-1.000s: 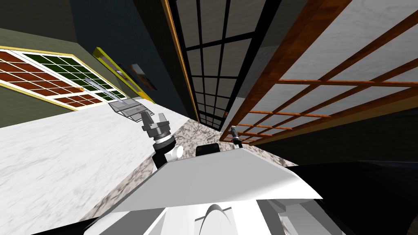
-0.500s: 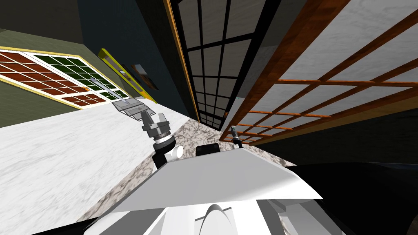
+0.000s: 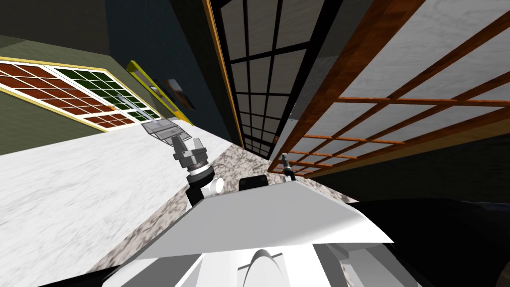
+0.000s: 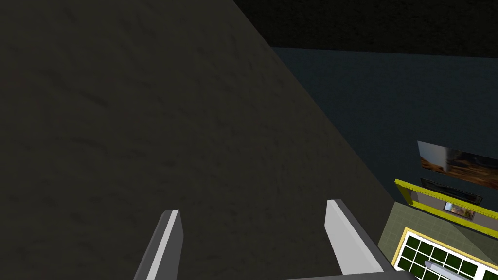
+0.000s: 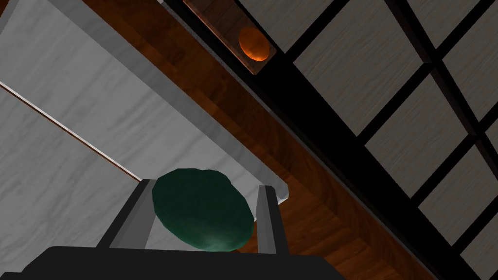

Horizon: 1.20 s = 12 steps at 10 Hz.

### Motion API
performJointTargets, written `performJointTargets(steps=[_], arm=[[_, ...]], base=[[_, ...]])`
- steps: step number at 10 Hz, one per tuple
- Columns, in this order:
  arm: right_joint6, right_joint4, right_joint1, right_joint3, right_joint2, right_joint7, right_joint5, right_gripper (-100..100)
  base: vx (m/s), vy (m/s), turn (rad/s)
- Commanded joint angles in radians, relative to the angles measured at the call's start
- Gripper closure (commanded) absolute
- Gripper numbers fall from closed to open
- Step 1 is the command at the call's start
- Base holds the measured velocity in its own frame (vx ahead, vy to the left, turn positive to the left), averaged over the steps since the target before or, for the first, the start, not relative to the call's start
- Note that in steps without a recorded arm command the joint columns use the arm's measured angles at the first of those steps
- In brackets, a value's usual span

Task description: Pull the door open

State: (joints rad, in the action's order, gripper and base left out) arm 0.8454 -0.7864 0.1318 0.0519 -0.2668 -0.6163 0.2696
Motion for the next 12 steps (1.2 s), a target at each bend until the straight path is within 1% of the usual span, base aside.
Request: performJointTargets(steps=[1,2,3,5,6,7,8,9,10,11,12], arm=[[0.000,0.005,-0.002,0.000,-0.001,0.050,0.007,100],[0.000,0.005,-0.002,0.000,-0.001,0.054,0.007,100],[0.001,0.009,-0.007,-0.002,-0.001,0.093,0.013,100],[0.002,0.013,-0.011,-0.004,-0.001,0.137,0.018,100],[0.003,0.017,-0.015,-0.005,-0.001,0.169,0.023,100],[0.003,0.017,-0.015,-0.005,-0.001,0.179,0.023,100],[0.003,0.022,-0.019,-0.007,-0.001,0.216,0.029,100],[0.003,0.022,-0.019,-0.007,-0.001,0.220,0.029,100],[0.004,0.026,-0.024,-0.009,-0.001,0.260,0.034,100],[0.004,0.026,-0.024,-0.009,-0.001,0.262,0.034,100],[0.005,0.031,-0.028,-0.011,-0.002,0.303,0.040,100]], base=[[-0.029,-0.007,0.038],[-0.027,-0.009,0.022],[-0.034,-0.008,0.044],[-0.047,-0.013,0.042],[-0.045,-0.017,0.045],[-0.033,-0.012,0.023],[-0.034,-0.006,0.038],[-0.026,-0.006,0.021],[-0.031,-0.011,0.043],[-0.030,-0.012,0.026],[-0.034,-0.009,0.041]])
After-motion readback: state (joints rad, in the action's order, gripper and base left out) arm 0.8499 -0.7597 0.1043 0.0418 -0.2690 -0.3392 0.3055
